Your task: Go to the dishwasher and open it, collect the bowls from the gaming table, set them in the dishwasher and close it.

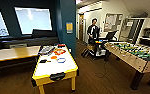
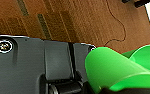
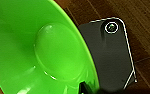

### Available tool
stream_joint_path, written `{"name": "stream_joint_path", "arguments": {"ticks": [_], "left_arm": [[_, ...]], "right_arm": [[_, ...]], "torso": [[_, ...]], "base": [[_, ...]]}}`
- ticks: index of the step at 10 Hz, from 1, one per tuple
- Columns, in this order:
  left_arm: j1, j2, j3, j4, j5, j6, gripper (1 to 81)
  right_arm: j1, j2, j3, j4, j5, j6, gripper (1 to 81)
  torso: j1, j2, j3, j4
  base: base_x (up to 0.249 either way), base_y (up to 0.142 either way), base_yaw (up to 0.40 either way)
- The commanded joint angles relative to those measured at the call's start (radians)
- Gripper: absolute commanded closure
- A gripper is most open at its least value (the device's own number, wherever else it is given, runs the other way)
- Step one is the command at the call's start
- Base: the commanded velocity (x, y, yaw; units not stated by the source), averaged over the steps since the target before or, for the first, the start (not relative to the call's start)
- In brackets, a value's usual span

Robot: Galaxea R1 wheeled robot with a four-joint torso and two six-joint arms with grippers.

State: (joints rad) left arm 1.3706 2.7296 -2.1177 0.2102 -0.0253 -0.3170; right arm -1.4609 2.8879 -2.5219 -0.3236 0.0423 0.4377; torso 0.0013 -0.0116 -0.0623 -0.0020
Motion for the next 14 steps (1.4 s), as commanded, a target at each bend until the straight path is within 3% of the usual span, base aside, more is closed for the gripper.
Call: {"name": "stream_joint_path", "arguments": {"ticks": [1, 14], "left_arm": [[-0.063, -0.01, 0.019, 0.011, 0.038, 0.004, 81.1], [-0.063, -0.005, 0.004, 0.011, 0.036, 0.004, 81.1]], "right_arm": [[0.041, -0.002, 0.006, -0.018, -0.045, -0.005, 81.1], [0.035, -0.003, -0.003, -0.015, -0.036, -0.005, 81.1]], "torso": [[0.0, 0.0, 0.0, 0.0], [0.0, 0.0, 0.0, 0.0]], "base": [[0.0, 0.0, -0.206], [0.0, 0.0, -0.21]]}}
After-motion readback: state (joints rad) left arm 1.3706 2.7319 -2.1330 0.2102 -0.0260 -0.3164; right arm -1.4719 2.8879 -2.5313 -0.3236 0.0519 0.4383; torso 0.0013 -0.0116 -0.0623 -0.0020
